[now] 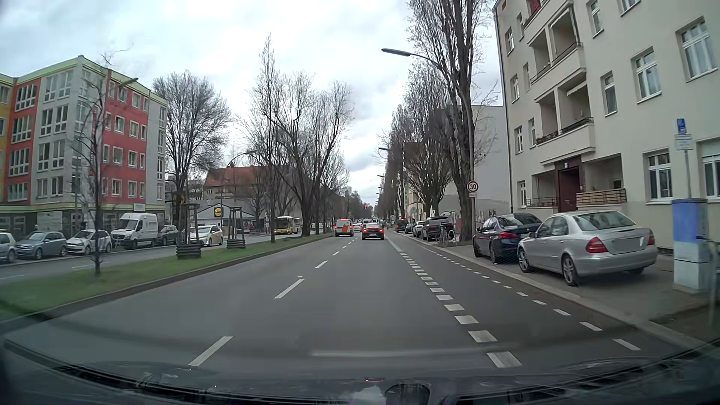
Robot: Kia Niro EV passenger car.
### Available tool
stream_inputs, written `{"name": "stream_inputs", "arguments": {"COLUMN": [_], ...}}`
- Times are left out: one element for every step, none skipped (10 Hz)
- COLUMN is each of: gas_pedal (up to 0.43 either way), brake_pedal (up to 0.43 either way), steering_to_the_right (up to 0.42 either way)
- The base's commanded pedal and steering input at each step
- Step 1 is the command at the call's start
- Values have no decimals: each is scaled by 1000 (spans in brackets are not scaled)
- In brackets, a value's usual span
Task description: Follow the waypoints while adhering to traffic rules and regulations
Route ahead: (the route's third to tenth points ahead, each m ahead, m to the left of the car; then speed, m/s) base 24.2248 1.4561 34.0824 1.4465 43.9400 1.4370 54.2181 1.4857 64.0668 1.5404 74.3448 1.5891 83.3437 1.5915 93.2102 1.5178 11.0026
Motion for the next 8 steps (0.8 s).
{"name": "stream_inputs", "arguments": {"gas_pedal": [0, 0, 0, 0, 0, 0, 0, 0], "brake_pedal": [12, 12, 12, 12, 12, 12, 12, 12], "steering_to_the_right": [-5, -5, -5, -5, -5, -5, -5, -4]}}
